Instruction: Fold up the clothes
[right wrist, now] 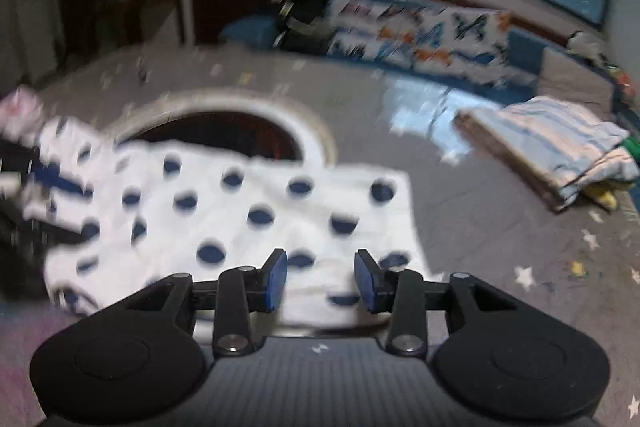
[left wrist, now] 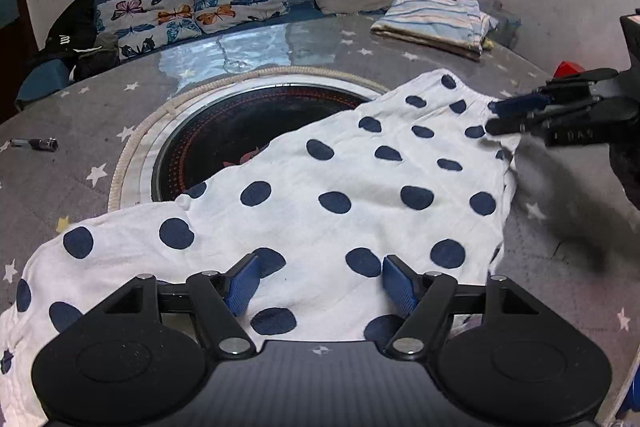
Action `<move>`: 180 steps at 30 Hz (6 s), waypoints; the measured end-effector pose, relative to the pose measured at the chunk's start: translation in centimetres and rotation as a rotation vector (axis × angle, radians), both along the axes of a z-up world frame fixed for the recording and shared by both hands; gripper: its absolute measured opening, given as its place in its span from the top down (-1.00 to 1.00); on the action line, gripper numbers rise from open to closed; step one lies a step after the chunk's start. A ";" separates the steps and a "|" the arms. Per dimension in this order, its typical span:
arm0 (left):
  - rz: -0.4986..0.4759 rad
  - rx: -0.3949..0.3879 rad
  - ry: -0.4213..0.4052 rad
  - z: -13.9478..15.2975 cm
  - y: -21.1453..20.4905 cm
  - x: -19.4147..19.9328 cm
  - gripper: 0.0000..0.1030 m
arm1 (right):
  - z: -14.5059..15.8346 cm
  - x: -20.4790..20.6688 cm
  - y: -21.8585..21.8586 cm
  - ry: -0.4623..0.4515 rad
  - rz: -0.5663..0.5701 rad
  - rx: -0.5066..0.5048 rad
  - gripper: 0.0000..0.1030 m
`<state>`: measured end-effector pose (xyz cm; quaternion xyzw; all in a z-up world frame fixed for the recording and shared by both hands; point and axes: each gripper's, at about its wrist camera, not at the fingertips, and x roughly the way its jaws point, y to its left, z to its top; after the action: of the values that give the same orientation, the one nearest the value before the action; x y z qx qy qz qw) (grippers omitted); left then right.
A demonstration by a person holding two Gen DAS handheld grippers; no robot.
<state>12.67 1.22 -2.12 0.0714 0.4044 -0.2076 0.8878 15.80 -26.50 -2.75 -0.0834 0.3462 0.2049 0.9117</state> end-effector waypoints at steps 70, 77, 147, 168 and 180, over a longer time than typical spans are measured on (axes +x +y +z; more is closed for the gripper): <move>0.264 -0.142 -0.069 2.4 10.1 -6.1 -0.64 | -4.0 0.0 -1.2 -0.021 -0.659 0.273 0.17; 0.243 -0.116 -0.079 2.6 8.7 -5.5 -0.75 | -4.1 0.2 -1.1 -0.031 -0.622 0.250 0.29; 0.709 -0.163 -0.138 3.7 23.0 -10.0 -0.98 | 4.3 -7.5 27.2 0.067 0.447 0.181 -0.92; 0.520 -0.214 -0.011 3.2 19.0 -0.5 -0.45 | 2.9 -5.3 21.9 0.027 0.298 0.148 -1.00; 0.533 -0.330 -0.041 5.3 19.0 -2.2 0.64 | 2.1 -4.8 21.0 0.036 0.269 0.172 -1.00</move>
<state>10.48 20.17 3.19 -0.1780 0.3517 -0.0288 0.9186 10.99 -5.48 -0.63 -0.0472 0.3295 0.3556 0.8733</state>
